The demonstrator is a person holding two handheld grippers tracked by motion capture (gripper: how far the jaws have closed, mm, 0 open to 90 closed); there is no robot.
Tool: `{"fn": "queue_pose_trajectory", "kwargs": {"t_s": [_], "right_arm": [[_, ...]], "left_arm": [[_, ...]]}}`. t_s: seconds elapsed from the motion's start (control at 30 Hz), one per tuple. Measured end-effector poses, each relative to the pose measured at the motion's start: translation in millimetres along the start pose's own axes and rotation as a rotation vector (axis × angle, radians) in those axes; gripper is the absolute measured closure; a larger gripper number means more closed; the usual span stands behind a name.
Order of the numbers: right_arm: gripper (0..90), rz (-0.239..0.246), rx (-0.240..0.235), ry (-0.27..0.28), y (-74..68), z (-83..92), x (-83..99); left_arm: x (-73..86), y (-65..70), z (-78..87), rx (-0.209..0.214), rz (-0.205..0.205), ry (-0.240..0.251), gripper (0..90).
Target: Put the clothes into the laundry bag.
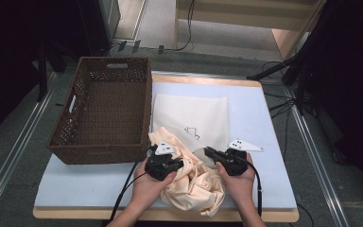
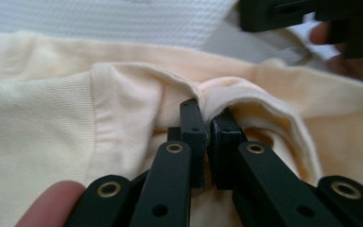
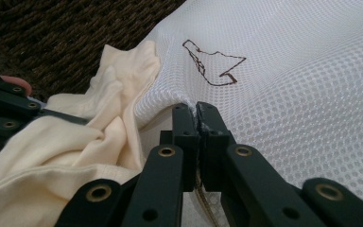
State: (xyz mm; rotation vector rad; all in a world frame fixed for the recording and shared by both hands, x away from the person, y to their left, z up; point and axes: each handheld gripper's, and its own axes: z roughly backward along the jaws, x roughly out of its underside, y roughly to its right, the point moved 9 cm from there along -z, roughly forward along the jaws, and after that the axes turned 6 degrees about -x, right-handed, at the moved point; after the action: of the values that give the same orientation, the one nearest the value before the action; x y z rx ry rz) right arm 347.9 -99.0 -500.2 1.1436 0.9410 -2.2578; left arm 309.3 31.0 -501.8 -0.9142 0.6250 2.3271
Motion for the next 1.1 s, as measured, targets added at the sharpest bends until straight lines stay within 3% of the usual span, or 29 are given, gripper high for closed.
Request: {"fn": "queue_pose_trajectory", "kwargs": {"t_s": [0.2, 0.27, 0.37, 0.47, 0.63, 0.7, 0.73, 0.83, 0.9, 0.97, 1.0, 1.1], "right_arm": [[88.1, 0.002, -0.001, 0.004, -1.4, 0.3, -1.7], [88.1, -0.001, 0.000, 0.004, -1.2, 0.6, -1.6], [88.1, 0.002, -0.003, 0.007, -1.1, 1.3, -2.1], [88.1, 0.003, -0.006, 0.010, -0.2, 2.3, -2.3], [88.1, 0.001, -0.009, 0.009, -0.2, 2.2, -3.1], [88.1, 0.001, -0.007, 0.008, -0.8, 2.0, -3.5], [88.1, 0.004, -0.008, 0.008, -1.2, 2.2, -3.7], [88.1, 0.010, -0.006, 0.009, -1.9, 2.1, -3.7], [88.1, 0.010, -0.008, 0.005, -3.0, 1.3, -2.9], [88.1, 0.013, -0.008, 0.004, -3.3, 0.5, -2.2], [88.1, 0.013, -0.009, 0.002, -3.3, 0.4, -2.0], [88.1, 0.012, -0.010, -0.001, -3.1, 0.4, -1.5]], "left_arm": [[3.0, 28.2, -7.7, 0.086, -0.053, 0.006, 86.3], [6.2, 31.2, -13.9, 0.090, -0.065, -0.010, 86.0], [7.9, 26.0, -17.3, 0.059, -0.047, -0.009, 78.4], [1.9, 15.0, -3.2, 0.031, -0.026, 0.045, 63.3], [-8.1, -11.6, 12.3, -0.110, 0.006, 0.120, 44.2], [-8.2, -20.7, 6.9, -0.171, 0.017, 0.106, 35.6], [-6.7, -23.6, 1.7, -0.183, 0.027, 0.083, 32.9], [-2.6, -26.7, -15.5, -0.166, 0.050, 0.010, 26.6], [-2.4, -23.0, -23.0, -0.145, 0.031, -0.021, 25.1], [-2.8, -19.8, -27.0, -0.150, -0.016, -0.032, 29.3], [-2.7, -19.8, -27.0, -0.165, -0.036, -0.040, 43.8], [-5.8, -15.3, -21.0, -0.143, -0.053, -0.035, 71.4]]}}
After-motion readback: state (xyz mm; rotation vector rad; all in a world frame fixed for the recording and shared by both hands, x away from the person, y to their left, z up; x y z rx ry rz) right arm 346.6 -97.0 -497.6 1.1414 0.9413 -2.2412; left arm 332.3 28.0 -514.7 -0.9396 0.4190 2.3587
